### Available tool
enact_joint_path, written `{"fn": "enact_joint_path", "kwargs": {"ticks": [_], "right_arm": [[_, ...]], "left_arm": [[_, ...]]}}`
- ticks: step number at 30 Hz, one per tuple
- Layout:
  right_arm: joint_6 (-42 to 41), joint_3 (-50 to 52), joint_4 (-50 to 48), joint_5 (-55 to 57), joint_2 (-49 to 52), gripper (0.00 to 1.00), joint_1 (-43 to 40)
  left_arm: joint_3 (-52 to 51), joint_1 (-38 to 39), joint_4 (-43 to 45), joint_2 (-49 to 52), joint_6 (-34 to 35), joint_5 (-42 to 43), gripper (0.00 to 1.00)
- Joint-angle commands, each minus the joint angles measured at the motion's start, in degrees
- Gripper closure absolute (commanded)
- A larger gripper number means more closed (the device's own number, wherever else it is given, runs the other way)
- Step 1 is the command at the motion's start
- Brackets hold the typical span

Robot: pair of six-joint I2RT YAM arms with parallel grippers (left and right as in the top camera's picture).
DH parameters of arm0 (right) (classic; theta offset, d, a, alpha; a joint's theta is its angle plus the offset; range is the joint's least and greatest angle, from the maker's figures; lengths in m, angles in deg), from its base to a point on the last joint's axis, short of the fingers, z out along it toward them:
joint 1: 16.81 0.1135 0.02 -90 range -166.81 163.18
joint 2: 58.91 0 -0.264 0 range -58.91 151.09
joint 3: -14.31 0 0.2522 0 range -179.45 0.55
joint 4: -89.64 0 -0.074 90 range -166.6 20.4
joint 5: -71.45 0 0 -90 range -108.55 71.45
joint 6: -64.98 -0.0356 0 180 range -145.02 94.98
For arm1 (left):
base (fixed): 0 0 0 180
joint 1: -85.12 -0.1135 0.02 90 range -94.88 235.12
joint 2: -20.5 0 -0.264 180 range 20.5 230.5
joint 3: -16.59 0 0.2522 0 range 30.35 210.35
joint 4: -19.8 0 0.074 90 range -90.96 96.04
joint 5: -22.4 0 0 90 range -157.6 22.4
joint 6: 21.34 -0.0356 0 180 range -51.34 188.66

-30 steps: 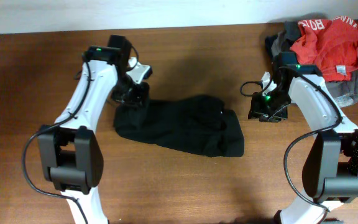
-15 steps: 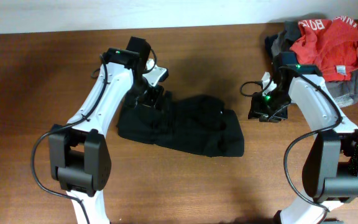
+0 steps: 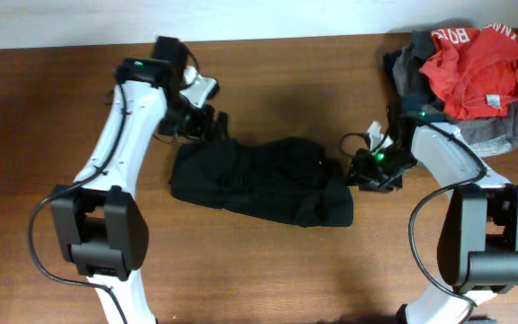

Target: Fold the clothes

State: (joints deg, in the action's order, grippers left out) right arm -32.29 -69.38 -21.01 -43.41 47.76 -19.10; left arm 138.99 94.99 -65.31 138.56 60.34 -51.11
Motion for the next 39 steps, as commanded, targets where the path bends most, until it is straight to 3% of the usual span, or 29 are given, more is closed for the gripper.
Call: {"fn": "enact_joint_path", "kwargs": {"ticks": [1, 7, 23, 31, 34, 36, 39], "right_arm": [[0.94, 2.49, -1.20, -5.01, -0.17, 0.45, -0.37], [1.07, 5.64, -4.48, -7.48, -0.13, 0.25, -0.37], [1.01, 14.32, -21.09, -33.66, 0.11, 0.24, -0.37], [-2.32, 14.32, -28.15, -36.37, 0.11, 0.25, -0.37], [-2.47, 14.32, -28.63, -35.67, 0.11, 0.35, -0.31], [-2.49, 14.34, -28.61, -34.40, 0.11, 0.53, -0.07], [-2.47, 14.34, -28.61, -32.50, 0.11, 0.55, 0.74]], "left_arm": [[0.87, -0.57, -0.28, 0.22, -0.28, 0.22, 0.01], [0.87, -0.57, -0.52, 0.22, -0.33, -1.95, 0.01], [0.87, -0.55, -0.76, 0.22, -0.35, -1.95, 0.01], [0.87, -0.55, -1.25, 0.22, -0.33, -1.95, 0.01], [0.87, -0.55, -1.27, 0.22, -0.33, -1.95, 0.01], [0.87, -0.55, -1.20, 0.22, -0.33, -1.95, 0.01], [0.87, -0.55, -1.16, 0.22, -0.33, -1.95, 0.01]]}}
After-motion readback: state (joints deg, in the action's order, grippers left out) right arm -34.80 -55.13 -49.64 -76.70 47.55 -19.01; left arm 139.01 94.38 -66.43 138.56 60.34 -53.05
